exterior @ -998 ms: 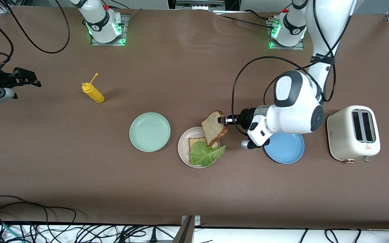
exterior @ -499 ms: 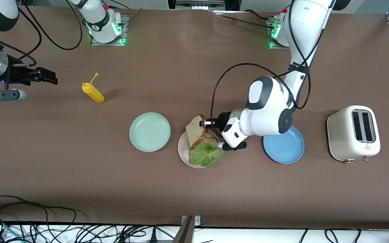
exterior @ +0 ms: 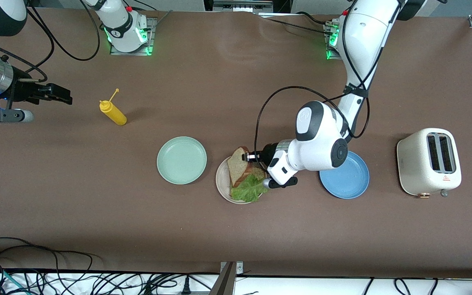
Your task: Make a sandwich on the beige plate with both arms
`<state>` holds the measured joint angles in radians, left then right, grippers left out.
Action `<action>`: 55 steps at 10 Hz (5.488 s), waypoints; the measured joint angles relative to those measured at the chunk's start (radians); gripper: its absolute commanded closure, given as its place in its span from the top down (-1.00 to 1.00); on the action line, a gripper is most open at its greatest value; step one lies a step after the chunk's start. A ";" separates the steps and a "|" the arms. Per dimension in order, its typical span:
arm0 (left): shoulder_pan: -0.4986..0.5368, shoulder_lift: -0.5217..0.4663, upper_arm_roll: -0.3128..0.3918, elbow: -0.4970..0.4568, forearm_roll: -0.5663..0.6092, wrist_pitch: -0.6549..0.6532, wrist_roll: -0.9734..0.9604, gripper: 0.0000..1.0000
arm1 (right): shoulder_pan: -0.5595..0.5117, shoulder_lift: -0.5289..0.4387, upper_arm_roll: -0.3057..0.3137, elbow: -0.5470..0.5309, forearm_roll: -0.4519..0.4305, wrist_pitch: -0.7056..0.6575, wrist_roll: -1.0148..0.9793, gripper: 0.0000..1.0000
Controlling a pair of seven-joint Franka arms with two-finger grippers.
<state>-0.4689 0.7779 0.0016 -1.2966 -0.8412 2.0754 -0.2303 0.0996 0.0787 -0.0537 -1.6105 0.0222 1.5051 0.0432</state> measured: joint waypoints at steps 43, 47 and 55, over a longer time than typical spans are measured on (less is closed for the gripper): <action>0.542 -0.976 -0.044 -0.457 0.829 -0.577 0.096 1.00 | 0.007 -0.022 -0.012 0.004 -0.047 0.008 0.033 1.00; 0.543 -0.965 -0.043 -0.450 0.829 -0.583 0.094 1.00 | 0.007 -0.022 -0.012 0.004 -0.047 0.008 0.033 1.00; 0.548 -0.965 -0.035 -0.450 0.829 -0.583 0.094 1.00 | 0.007 -0.022 -0.012 0.004 -0.047 0.009 0.033 1.00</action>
<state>0.0789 -0.1867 -0.0333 -1.7465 -0.0119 1.4921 -0.1360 0.1063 0.0569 -0.0657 -1.6062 -0.0248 1.5139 0.0765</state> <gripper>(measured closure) 0.000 0.000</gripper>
